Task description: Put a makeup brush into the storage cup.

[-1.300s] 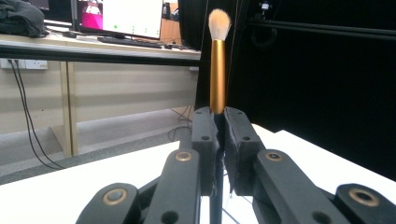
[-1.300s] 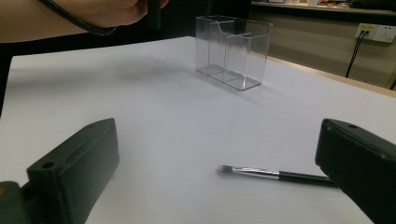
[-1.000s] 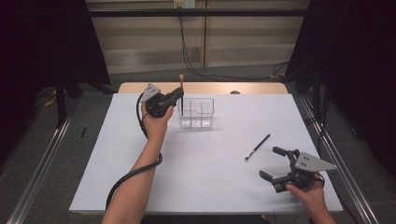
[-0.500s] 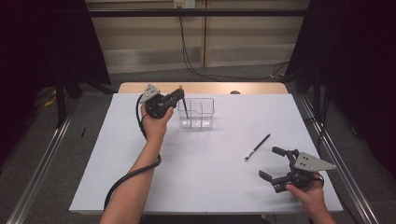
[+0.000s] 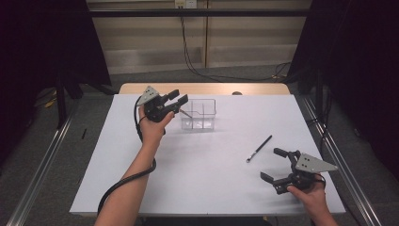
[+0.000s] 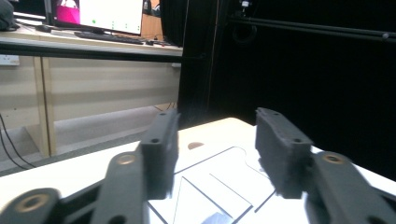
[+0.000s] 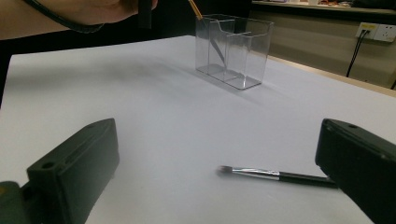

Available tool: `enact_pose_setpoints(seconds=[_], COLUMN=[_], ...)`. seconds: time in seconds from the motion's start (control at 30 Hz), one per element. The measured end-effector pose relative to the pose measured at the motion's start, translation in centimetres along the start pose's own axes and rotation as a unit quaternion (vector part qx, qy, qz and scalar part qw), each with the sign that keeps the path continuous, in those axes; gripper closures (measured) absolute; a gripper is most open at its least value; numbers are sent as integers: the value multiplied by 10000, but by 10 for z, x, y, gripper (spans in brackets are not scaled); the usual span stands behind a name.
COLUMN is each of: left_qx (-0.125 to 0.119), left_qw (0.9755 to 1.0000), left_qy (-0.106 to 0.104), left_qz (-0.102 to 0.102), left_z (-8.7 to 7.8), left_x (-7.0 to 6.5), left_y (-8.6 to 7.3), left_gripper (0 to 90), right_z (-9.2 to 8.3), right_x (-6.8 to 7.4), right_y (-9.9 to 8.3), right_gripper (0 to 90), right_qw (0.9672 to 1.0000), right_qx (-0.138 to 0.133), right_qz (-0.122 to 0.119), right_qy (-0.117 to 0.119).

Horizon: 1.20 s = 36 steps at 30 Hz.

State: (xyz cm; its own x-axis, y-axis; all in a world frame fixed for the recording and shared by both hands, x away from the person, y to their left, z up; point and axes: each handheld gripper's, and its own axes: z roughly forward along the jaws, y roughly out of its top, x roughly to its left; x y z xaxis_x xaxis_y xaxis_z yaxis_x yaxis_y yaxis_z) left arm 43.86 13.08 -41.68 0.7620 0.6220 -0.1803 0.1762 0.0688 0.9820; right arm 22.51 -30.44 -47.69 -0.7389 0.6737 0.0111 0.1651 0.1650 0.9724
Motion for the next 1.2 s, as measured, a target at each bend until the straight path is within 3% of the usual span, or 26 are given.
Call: enact_pose_setpoints(seconds=[0.2, 0.37, 0.53, 0.67, 0.8, 0.9, 1.0, 1.2], left_qx=[79, -10, -33, -50, 89, 62, 48, -2], left_qw=[9999, 9995, 9994, 9991, 9987, 9986, 9984, 9983], left_qy=[-138, -275, -331, -382, -475, -513, -527, -553], left_qz=[53, 158, 113, 160, 129, 79, 212, 196], left_z=[-6, -13, -20, -27, -34, -40, -46, -59], left_x=[-3, -6, -7, -8, -7, -7, -6, -6], left_y=[0, 0, -1, -3, -5, -6, -8, -8], left_gripper=[322, 243, 178, 136, 102, 69, 44, 23], right_z=[0, -1, -2, -2, -2, -2, -1, 0], right_x=[0, 0, 0, 0, -1, -1, -1, 0], right_y=[0, 0, 0, 0, 0, 1, 1, 1], right_gripper=[0, 0, 0, 0, 0, 0, 0, 0], right_qw=[10000, 10000, 10000, 10000, 10000, 10000, 10000, 10000], right_qx=[7, -8, 0, -2, 7, 12, 8, 12], right_qz=[-6, 12, -17, -25, -23, -31, -37, -35], right_qy=[-11, -35, -51, -69, -76, -79, -69, -79])
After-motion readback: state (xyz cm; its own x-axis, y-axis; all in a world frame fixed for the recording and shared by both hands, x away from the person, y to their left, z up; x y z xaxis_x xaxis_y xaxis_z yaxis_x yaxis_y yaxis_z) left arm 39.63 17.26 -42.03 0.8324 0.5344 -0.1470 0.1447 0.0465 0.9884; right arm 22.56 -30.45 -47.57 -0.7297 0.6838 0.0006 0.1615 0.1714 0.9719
